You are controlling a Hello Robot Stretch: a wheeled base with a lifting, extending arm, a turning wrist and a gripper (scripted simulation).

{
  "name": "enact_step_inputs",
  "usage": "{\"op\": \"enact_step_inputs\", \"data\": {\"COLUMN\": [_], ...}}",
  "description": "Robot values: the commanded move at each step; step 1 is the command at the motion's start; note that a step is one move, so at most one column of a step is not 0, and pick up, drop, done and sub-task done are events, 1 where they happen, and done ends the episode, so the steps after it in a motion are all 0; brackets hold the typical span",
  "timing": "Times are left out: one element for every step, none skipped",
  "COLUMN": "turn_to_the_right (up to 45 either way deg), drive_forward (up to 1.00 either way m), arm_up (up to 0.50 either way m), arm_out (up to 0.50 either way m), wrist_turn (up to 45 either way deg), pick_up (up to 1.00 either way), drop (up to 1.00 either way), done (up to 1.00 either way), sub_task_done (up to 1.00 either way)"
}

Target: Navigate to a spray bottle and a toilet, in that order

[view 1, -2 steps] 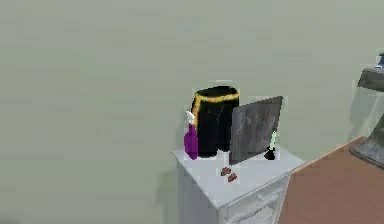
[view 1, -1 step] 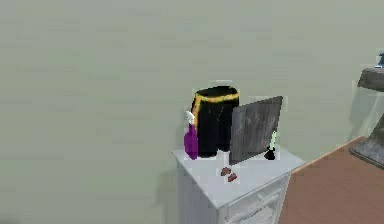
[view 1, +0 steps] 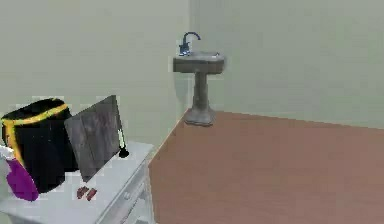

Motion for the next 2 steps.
{"op": "enact_step_inputs", "data": {"turn_to_the_right": [45.0, 45.0], "drive_forward": [0.00, 0.00], "arm_up": [0.00, 0.00], "arm_out": [0.00, 0.00], "wrist_turn": [0.0, 0.0], "pick_up": [0.00, 0.00], "drop": [0.00, 0.00], "done": [0.00, 0.00], "sub_task_done": [0.00, 0.00]}}
